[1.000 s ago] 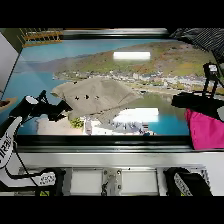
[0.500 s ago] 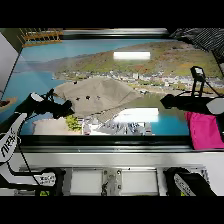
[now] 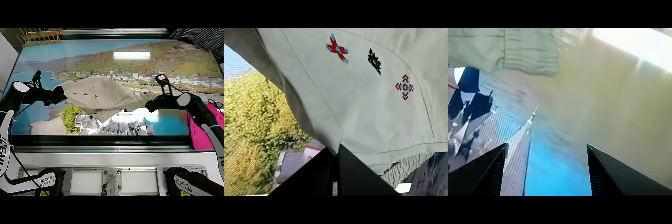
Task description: Fold the clothes and pants, and hang the long-sleeved shirts on hangers.
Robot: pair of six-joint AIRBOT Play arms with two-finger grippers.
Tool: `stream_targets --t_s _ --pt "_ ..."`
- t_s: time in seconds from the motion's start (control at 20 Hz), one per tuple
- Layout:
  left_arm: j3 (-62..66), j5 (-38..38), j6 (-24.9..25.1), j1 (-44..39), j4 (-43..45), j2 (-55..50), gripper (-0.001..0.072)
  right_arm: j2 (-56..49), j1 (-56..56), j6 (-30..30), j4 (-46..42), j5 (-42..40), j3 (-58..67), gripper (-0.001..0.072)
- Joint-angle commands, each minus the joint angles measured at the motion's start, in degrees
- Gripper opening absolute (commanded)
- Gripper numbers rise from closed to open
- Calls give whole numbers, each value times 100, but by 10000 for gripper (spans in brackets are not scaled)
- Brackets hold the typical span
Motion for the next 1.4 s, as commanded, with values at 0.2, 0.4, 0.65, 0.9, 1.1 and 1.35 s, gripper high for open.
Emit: stream_targets --t_s 0.2,0.4,0.65,0.9,1.1,1.35 --pt "52 4 9 -2 2 55 2 -798 737 -1709 -85 -1731 7 538" --pt "52 13 9 -2 0 55 3 -1032 879 -1705 -76 -2199 7 538" --pt "70 44 4 2 -7 57 3 -1137 946 -1491 -59 -2658 15 102" --pt "1110 -313 -68 52 -61 166 2 -479 914 -748 -70 -2573 494 16" --pt "2658 -413 -74 50 -59 1025 2 769 848 -708 -66 -1733 1475 16" --pt "4002 -444 -72 50 -39 2448 3 2286 848 76 -81 94 2430 15"
